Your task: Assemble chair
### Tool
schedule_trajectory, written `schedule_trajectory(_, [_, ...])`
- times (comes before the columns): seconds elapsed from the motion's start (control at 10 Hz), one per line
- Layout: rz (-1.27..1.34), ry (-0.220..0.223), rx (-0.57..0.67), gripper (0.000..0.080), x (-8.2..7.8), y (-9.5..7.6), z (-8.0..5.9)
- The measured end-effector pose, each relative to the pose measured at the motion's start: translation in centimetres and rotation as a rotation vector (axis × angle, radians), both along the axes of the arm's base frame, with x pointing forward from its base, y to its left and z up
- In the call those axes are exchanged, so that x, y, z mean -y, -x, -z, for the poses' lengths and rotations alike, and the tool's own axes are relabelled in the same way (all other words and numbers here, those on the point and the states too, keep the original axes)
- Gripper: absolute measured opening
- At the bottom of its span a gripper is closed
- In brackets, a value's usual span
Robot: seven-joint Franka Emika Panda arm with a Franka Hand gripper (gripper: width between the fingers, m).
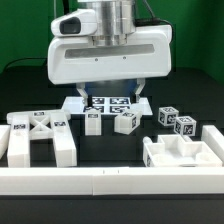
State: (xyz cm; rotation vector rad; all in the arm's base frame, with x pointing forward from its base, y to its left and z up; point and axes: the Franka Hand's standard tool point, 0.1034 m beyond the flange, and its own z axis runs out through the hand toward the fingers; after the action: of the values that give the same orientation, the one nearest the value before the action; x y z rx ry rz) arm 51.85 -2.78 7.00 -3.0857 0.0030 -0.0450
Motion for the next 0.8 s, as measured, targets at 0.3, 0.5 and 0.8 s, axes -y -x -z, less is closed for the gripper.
schedule_trajectory(0.3, [0.382,-0.040,-0.052,0.0649,-0.4,1.7,1.3])
schedule_trajectory(0.5, [0.512,-0.058,-0.069,0.0649,-0.7,1.9,1.5])
schedule_trajectory(0.8, [0.505,-0.059,-0.086,0.0649,-0.7,2.0,1.6])
